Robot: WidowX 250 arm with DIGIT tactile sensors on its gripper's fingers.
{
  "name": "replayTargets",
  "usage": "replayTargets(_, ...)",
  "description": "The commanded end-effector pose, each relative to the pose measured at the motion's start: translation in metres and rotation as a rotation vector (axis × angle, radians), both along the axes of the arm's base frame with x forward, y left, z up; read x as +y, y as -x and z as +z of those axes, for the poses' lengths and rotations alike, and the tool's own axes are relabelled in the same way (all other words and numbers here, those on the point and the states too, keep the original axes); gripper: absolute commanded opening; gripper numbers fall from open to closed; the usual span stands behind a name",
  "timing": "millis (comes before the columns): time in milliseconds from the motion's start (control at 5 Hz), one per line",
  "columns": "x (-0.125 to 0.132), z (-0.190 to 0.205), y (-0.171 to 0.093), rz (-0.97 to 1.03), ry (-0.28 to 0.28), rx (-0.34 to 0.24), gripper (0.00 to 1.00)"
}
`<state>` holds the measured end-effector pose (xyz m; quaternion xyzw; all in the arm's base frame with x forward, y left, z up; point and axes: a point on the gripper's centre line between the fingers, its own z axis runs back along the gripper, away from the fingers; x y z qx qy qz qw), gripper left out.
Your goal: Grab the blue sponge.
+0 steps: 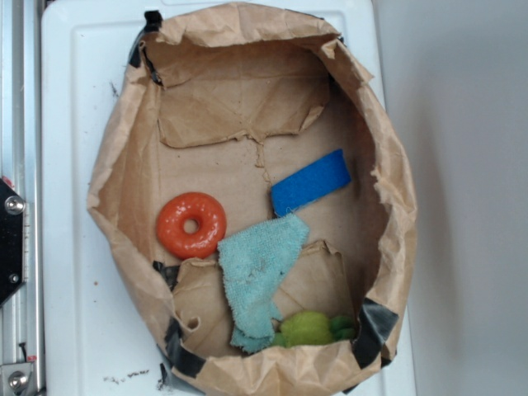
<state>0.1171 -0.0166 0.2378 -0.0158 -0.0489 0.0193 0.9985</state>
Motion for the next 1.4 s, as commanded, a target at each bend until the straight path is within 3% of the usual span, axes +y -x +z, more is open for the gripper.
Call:
replayTargets(0,0.000,0.000,0.000,0.000,0.000,0.000,1.00)
replayTargets(200,0.021,-0.007,-0.029,0.042,0.065,-0.001,1.00)
replayTargets(400,0.031,-0.005,-0.041,0.111,0.094,-0.087,1.00)
replayTargets(600,0.045,-0.023,-0.064,0.212,0.048,-0.147,1.00)
replayTargets(800,0.039,-0.038,-0.090,0.120,0.021,-0.228,1.00)
replayTargets(1000,0.033,-0.045,-0.116,0.145,-0.015,-0.224,1.00)
replayTargets(1200,0.029,-0.055,-0.141,0.175,-0.058,-0.174,1.00)
